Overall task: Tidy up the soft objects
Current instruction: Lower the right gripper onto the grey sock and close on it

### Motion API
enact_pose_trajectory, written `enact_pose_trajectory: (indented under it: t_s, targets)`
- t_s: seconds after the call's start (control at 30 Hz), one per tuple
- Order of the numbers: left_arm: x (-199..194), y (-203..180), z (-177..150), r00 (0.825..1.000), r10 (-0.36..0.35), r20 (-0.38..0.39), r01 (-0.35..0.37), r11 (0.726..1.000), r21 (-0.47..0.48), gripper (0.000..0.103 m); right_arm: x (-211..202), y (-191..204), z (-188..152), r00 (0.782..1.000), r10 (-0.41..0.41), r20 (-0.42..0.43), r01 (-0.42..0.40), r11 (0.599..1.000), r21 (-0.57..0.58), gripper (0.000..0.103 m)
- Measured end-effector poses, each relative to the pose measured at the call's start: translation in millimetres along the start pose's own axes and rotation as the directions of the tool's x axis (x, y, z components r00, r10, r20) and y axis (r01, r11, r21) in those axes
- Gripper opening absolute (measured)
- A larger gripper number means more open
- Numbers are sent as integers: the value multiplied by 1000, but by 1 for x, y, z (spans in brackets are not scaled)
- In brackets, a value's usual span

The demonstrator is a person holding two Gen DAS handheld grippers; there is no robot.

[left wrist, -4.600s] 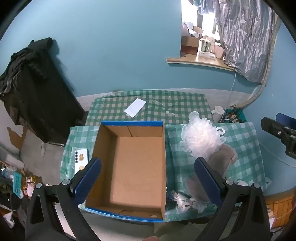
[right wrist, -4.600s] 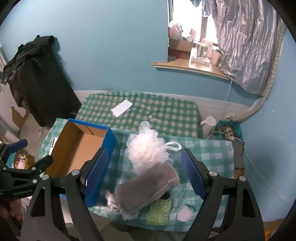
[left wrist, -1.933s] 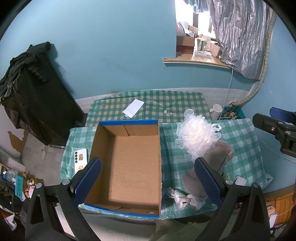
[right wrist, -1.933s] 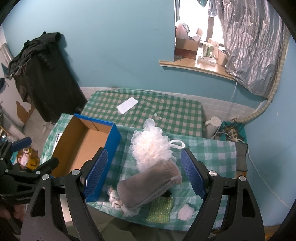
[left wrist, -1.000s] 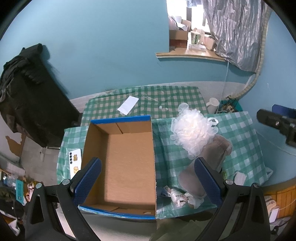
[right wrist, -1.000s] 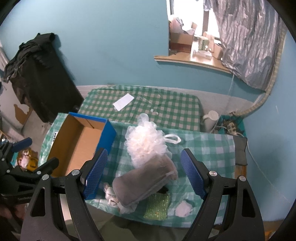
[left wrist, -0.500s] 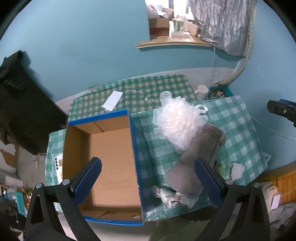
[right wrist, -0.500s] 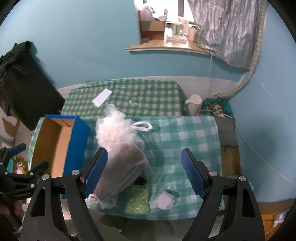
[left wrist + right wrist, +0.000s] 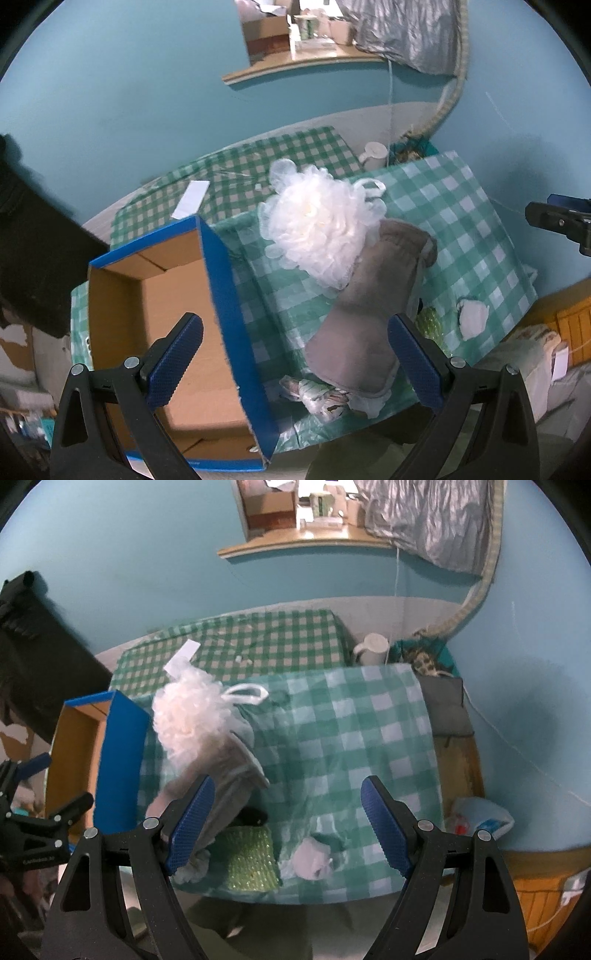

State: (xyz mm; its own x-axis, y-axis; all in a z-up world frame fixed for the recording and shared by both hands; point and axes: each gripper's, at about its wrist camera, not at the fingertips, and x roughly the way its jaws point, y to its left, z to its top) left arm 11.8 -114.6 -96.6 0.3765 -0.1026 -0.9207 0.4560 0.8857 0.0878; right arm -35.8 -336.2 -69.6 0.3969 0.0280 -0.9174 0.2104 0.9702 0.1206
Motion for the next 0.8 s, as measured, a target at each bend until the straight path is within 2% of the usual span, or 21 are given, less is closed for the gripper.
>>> enact_pose_trajectory:
  t_s: [0.4, 0.8]
  targets:
    - [43, -30, -8, 995, -53, -86, 60, 995, 82, 101, 54, -21, -38, 993, -23, -116, 25, 1000, 18, 83]
    - [74, -53, -14, 989, -72, -132, 89, 988, 130, 101, 104, -44, -76, 972, -42, -231, 48, 999, 17, 83]
